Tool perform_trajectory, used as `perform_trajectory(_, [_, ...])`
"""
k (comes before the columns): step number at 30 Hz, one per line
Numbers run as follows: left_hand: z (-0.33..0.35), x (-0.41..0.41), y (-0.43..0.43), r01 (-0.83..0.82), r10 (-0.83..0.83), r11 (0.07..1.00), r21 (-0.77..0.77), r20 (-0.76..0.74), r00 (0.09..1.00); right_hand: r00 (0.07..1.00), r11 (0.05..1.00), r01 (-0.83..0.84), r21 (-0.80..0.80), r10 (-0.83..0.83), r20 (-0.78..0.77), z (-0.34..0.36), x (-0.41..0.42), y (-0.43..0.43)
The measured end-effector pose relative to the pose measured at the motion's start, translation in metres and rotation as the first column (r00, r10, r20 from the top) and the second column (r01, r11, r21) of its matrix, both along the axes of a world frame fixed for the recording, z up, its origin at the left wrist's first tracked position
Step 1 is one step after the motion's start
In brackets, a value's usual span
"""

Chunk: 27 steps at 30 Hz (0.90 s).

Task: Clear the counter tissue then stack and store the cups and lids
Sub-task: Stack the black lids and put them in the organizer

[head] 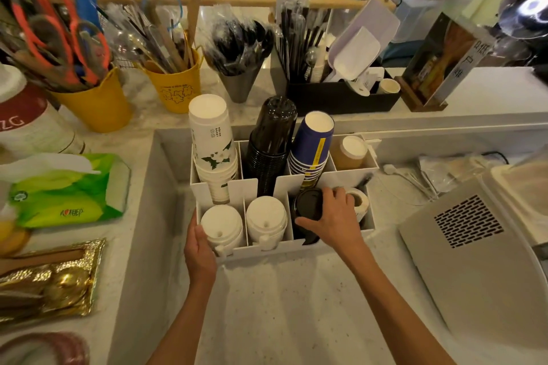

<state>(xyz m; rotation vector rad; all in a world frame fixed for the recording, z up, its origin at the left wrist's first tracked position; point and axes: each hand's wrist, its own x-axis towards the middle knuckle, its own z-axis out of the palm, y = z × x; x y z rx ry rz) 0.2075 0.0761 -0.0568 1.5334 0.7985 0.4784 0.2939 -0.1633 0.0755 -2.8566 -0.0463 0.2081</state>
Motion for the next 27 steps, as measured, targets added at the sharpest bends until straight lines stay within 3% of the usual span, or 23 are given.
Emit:
perform_trajectory(7, [0.001, -0.001, 0.001, 0.004, -0.005, 1.0, -0.024, -0.018, 1.0, 0.949, 0.961, -0.276, 0.009, 0.274, -0.158, 0.013, 0.019, -0.015])
perform_trajectory(14, [0.001, 0.0, 0.0, -0.004, 0.004, 1.0, -0.001, -0.015, 1.0, 0.886, 0.92, -0.392, -0.005, 0.376, -0.273, 0.021, 0.034, -0.022])
perform_trajectory(23, [0.002, -0.001, 0.0, 0.021, -0.021, 1.0, 0.001, 0.016, 1.0, 0.928, 0.948, -0.31, 0.07, 0.318, -0.194, 0.015, 0.022, -0.021])
perform_trajectory(27, [0.001, -0.002, 0.001, 0.027, -0.027, 1.0, -0.011, 0.008, 1.0, 0.981, 0.928, -0.103, 0.359, 0.154, -0.118, -0.003, 0.004, -0.026])
